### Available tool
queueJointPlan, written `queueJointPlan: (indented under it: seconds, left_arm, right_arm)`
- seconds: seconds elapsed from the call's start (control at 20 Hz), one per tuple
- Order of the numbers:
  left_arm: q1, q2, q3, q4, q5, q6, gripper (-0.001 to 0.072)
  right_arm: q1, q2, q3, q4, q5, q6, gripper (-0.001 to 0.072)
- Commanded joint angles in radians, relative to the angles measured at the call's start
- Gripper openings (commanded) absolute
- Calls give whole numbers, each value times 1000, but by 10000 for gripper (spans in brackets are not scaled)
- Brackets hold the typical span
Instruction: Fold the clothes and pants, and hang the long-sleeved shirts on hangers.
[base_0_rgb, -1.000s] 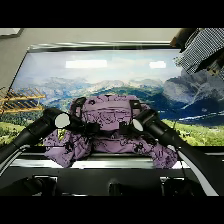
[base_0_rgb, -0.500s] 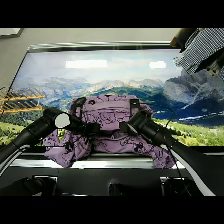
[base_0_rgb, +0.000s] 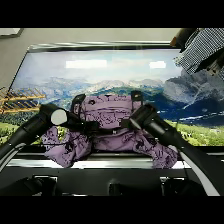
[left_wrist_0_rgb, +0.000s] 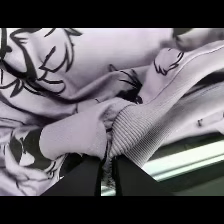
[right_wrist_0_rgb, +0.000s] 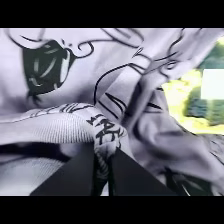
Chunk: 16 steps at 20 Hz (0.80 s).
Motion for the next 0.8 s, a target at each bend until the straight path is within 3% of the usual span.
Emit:
queueJointPlan:
  seconds: [0.0,0.15,0.3,0.55,0.75]
  left_arm:
    - [3,14,159,26,-145,35,27]
    - [3,27,340,87,-258,36,27]
    - [3,29,513,95,-327,39,27]
    - [3,36,755,95,-412,39,27]
    - [3,51,871,96,-464,35,27]
  right_arm:
    - [1,92,183,1,229,-75,49]
    - [1,147,383,6,375,-84,49]
    - [1,161,590,6,416,-84,49]
    - [1,161,850,23,353,-53,49]
    - [1,159,905,58,229,-31,49]
